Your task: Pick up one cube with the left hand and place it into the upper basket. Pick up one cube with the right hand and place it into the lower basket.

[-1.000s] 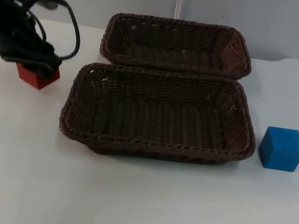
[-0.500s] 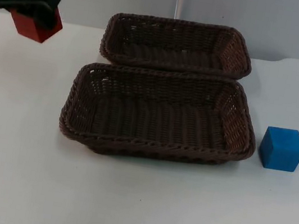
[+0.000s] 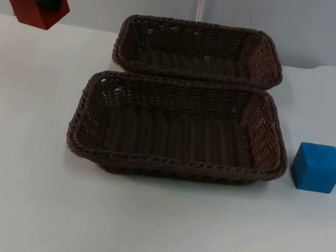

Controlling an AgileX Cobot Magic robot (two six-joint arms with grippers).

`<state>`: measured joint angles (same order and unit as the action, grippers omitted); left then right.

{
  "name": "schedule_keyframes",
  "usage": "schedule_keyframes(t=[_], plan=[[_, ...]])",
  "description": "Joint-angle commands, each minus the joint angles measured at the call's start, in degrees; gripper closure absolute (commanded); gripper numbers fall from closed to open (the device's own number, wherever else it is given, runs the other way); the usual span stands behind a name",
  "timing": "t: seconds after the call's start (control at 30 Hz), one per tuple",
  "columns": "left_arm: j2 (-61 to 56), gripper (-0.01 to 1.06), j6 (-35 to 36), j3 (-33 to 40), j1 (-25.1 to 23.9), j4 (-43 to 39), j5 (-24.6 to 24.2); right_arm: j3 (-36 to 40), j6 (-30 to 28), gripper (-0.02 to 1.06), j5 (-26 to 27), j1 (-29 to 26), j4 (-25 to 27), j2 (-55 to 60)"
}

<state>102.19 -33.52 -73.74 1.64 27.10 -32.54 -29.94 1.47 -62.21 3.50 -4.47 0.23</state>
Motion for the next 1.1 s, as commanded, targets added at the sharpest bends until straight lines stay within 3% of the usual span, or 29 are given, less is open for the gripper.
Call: schedule_keyframes(t=[0.0, 0.67, 1.07], plan=[[-0.6, 1.05, 0.7, -0.2, 0.2, 0.7, -0.7, 0.4, -0.1, -0.01, 0.5, -0.3, -0.4, -0.2], [-0.6, 1.05, 3.1, -0.2, 0.2, 2.5, -5.6, 0.4, -0.1, -0.01, 0.5, -0.3, -0.4, -0.2], [-0.5, 1.05, 0.6, -0.2, 0.2, 6.1, -4.8, 0.4, -0.1, -0.01, 0.5, -0.3, 0.1, -0.2]])
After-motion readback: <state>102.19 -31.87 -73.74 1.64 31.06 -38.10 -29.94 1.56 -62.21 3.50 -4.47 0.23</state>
